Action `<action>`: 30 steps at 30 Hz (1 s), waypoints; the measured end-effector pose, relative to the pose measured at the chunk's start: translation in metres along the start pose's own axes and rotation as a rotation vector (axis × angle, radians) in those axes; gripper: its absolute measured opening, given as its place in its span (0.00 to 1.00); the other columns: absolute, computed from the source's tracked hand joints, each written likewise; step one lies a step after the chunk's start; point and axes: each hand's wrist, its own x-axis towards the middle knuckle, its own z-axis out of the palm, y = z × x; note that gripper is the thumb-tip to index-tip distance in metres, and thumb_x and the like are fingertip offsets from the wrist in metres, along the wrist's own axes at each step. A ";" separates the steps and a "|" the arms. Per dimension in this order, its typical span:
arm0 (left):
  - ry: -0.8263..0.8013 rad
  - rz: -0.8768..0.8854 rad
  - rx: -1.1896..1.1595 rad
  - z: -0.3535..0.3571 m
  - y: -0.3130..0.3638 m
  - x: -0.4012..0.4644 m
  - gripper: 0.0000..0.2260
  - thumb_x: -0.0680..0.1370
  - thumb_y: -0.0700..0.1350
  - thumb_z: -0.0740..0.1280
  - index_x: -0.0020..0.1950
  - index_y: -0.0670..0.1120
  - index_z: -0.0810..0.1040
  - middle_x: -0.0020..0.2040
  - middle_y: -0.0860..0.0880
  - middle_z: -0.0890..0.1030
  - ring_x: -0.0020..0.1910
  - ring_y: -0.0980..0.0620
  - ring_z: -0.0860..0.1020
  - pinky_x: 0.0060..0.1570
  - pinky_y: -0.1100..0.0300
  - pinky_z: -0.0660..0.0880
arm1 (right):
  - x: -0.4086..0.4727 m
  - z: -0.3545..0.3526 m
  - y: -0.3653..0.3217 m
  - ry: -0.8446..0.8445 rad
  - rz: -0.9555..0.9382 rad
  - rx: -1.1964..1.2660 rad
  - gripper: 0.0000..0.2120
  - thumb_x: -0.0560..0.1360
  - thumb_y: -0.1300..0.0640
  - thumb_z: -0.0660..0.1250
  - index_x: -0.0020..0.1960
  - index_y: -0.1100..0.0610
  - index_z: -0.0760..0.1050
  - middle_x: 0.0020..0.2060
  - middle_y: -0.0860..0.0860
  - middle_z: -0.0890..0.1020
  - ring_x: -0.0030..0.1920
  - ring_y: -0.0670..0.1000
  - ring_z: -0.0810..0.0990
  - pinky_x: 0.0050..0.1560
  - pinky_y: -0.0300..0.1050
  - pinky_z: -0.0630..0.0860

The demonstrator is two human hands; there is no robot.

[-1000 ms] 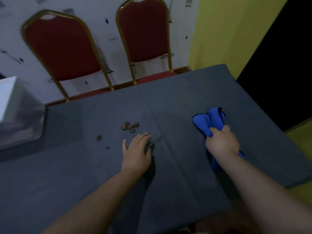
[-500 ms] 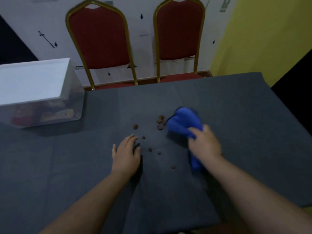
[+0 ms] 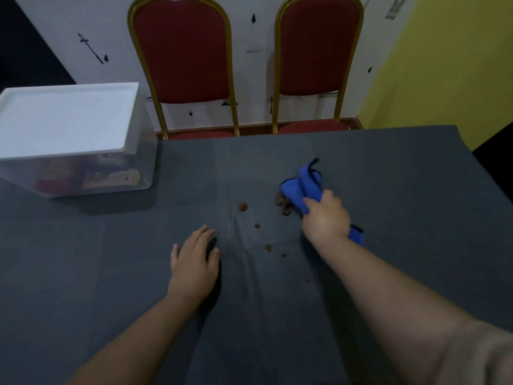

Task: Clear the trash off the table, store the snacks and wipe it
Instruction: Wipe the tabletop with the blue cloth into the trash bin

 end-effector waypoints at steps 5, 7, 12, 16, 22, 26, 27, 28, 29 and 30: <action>-0.003 0.008 -0.014 -0.005 -0.008 0.002 0.19 0.81 0.47 0.57 0.72 0.50 0.65 0.75 0.53 0.62 0.74 0.54 0.58 0.74 0.49 0.44 | -0.046 0.014 -0.045 -0.021 -0.292 0.063 0.14 0.77 0.55 0.60 0.62 0.47 0.73 0.57 0.53 0.69 0.54 0.56 0.70 0.47 0.46 0.68; -0.017 0.014 -0.014 -0.006 -0.012 0.002 0.19 0.81 0.47 0.57 0.73 0.50 0.64 0.75 0.53 0.61 0.75 0.55 0.58 0.74 0.49 0.44 | -0.060 0.015 -0.045 0.016 -0.376 0.103 0.13 0.75 0.56 0.63 0.58 0.48 0.77 0.53 0.54 0.73 0.49 0.57 0.74 0.42 0.46 0.68; -0.032 0.033 -0.029 -0.011 -0.022 0.002 0.19 0.81 0.47 0.55 0.73 0.50 0.63 0.76 0.53 0.60 0.75 0.55 0.55 0.74 0.52 0.44 | -0.031 -0.004 -0.009 0.205 -0.158 0.074 0.17 0.73 0.56 0.65 0.60 0.47 0.78 0.52 0.60 0.76 0.47 0.64 0.76 0.42 0.51 0.73; -0.041 0.040 -0.050 -0.015 -0.034 -0.002 0.20 0.82 0.46 0.55 0.74 0.49 0.63 0.76 0.53 0.59 0.76 0.54 0.54 0.75 0.55 0.45 | 0.016 -0.016 0.005 0.119 0.111 -0.054 0.15 0.79 0.53 0.58 0.65 0.48 0.73 0.57 0.58 0.70 0.54 0.60 0.71 0.48 0.50 0.70; -0.077 0.030 -0.066 -0.024 -0.050 -0.009 0.21 0.82 0.46 0.54 0.75 0.48 0.59 0.77 0.53 0.56 0.76 0.55 0.51 0.74 0.58 0.44 | 0.027 -0.003 -0.057 0.051 -0.032 -0.078 0.13 0.78 0.55 0.58 0.61 0.50 0.74 0.57 0.55 0.69 0.56 0.58 0.70 0.50 0.49 0.68; -0.106 0.049 -0.063 -0.029 -0.058 -0.009 0.22 0.82 0.45 0.54 0.76 0.46 0.57 0.77 0.51 0.56 0.76 0.54 0.51 0.74 0.59 0.44 | 0.007 0.003 -0.100 0.026 -0.249 -0.106 0.15 0.78 0.54 0.58 0.63 0.46 0.72 0.60 0.54 0.69 0.57 0.57 0.70 0.52 0.49 0.69; -0.112 0.045 -0.065 -0.029 -0.058 -0.009 0.22 0.82 0.45 0.54 0.76 0.46 0.57 0.77 0.51 0.56 0.76 0.54 0.51 0.74 0.59 0.44 | 0.001 0.005 -0.106 0.004 -0.301 -0.114 0.17 0.77 0.55 0.58 0.65 0.45 0.71 0.60 0.53 0.68 0.57 0.57 0.69 0.53 0.49 0.68; -0.113 0.041 -0.067 -0.030 -0.057 -0.009 0.22 0.82 0.45 0.54 0.76 0.46 0.56 0.77 0.51 0.57 0.76 0.54 0.52 0.74 0.59 0.45 | -0.005 0.005 -0.109 -0.013 -0.348 -0.112 0.19 0.77 0.55 0.58 0.67 0.44 0.69 0.61 0.53 0.68 0.58 0.56 0.69 0.54 0.49 0.68; -0.111 0.039 -0.063 -0.030 -0.056 -0.009 0.22 0.82 0.46 0.54 0.76 0.46 0.57 0.77 0.50 0.57 0.76 0.53 0.52 0.75 0.57 0.47 | -0.010 0.006 -0.111 -0.035 -0.389 -0.099 0.19 0.77 0.55 0.58 0.67 0.43 0.69 0.62 0.52 0.68 0.58 0.56 0.69 0.54 0.49 0.68; -0.102 0.039 -0.053 -0.030 -0.055 -0.009 0.22 0.82 0.46 0.54 0.76 0.46 0.57 0.77 0.50 0.58 0.76 0.52 0.54 0.75 0.56 0.49 | -0.015 0.005 -0.110 -0.067 -0.428 -0.078 0.19 0.78 0.54 0.58 0.67 0.42 0.69 0.62 0.52 0.68 0.58 0.55 0.69 0.55 0.49 0.68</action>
